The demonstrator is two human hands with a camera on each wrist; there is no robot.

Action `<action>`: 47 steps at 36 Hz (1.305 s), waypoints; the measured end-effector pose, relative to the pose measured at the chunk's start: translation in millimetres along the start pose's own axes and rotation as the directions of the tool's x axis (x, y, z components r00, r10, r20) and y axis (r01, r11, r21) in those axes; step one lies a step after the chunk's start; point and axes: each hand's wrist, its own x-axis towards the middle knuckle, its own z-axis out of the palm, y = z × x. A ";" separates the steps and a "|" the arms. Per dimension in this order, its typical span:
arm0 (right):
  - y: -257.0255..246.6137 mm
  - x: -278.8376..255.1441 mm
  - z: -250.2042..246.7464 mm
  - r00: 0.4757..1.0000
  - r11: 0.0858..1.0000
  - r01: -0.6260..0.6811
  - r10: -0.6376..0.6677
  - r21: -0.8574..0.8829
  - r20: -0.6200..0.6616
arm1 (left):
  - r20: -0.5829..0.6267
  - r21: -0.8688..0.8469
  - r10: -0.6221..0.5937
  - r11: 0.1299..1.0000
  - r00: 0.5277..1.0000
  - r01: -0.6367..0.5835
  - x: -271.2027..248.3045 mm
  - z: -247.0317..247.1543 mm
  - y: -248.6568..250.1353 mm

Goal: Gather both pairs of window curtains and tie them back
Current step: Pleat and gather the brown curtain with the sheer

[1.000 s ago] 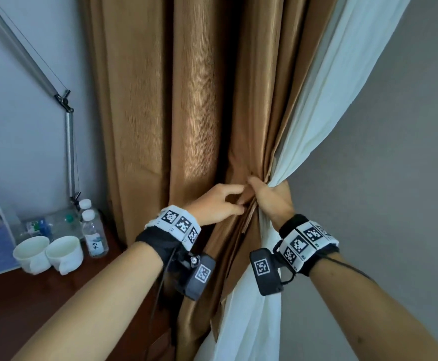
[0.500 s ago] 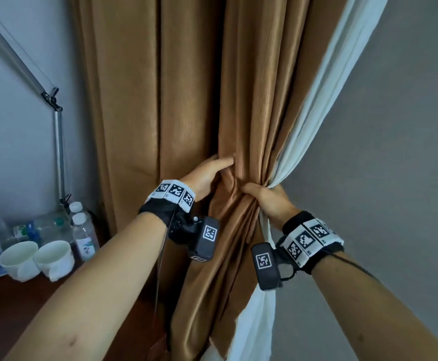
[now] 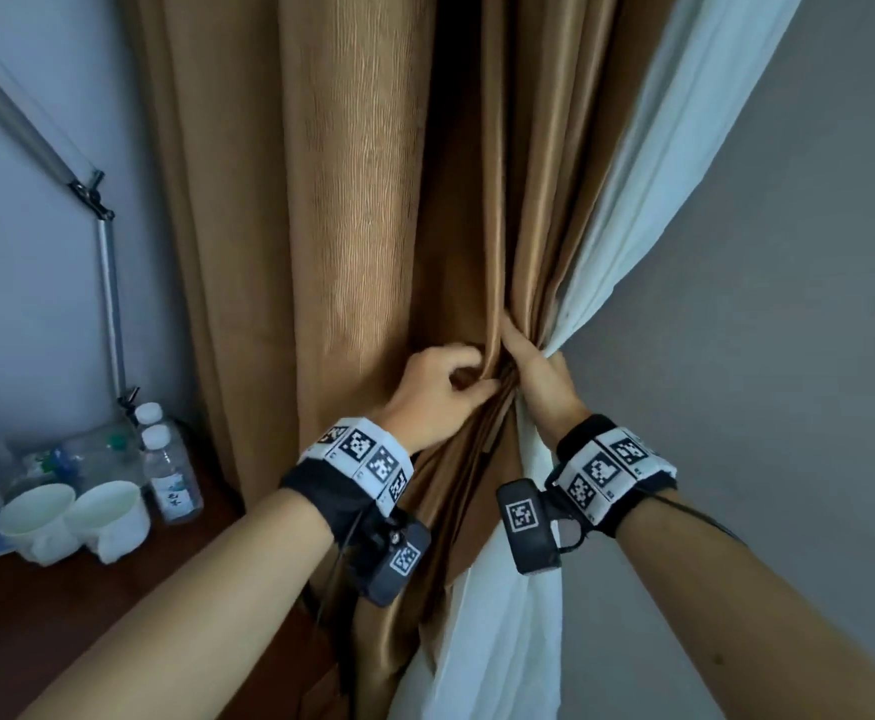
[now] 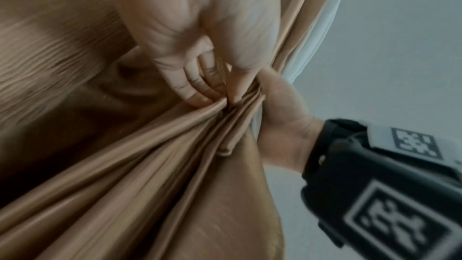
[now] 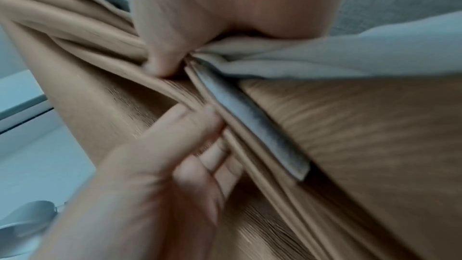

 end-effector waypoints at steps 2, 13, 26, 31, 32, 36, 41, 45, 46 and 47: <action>-0.5 -3.0 -0.1 0.996 0.999 -0.017 0.014 0.034 0.092 | 0.038 0.009 0.011 1.000 0.999 -0.011 -7.5 -0.7 -4.3; 5.3 9.5 12.6 0.997 0.971 -0.009 -0.011 -0.239 -0.082 | -0.024 -0.033 -0.157 0.987 0.987 0.156 13.9 -39.1 -4.1; -4.1 6.0 -21.4 0.972 0.976 -0.137 0.165 -0.170 0.164 | -0.342 -0.281 -0.469 0.878 0.814 0.387 41.5 -52.8 -18.6; -3.3 8.5 -21.9 0.967 0.969 -0.174 0.203 -0.176 0.157 | 0.035 -0.651 -0.437 0.672 0.899 0.353 43.2 -41.1 -19.4; -2.7 9.8 -20.8 0.968 0.967 -0.182 0.208 -0.177 0.140 | 0.081 -0.672 -0.408 0.651 0.909 0.353 42.2 -39.0 -15.7; -4.5 10.9 -14.6 0.974 0.967 -0.169 0.193 -0.191 0.116 | 0.142 -0.679 -0.327 0.655 0.934 0.332 38.6 -29.0 -7.8; -4.6 10.1 -13.9 0.976 0.965 -0.179 0.198 -0.191 0.085 | -0.004 -0.416 -0.307 0.866 0.952 0.278 36.8 -24.6 -0.1; -0.8 13.8 -13.8 0.989 0.971 -0.147 0.147 -0.188 -0.015 | -0.317 -0.190 -0.182 0.974 0.931 0.126 31.1 -28.2 1.7; 0.0 14.6 -12.1 0.990 0.971 -0.142 0.134 -0.194 -0.051 | -0.347 -0.131 -0.142 0.986 0.927 0.101 29.0 -28.6 1.2; 1.6 15.9 -9.9 0.987 0.968 -0.147 0.130 -0.203 -0.095 | -0.345 -0.083 -0.109 0.993 0.932 0.086 26.8 -28.2 -0.2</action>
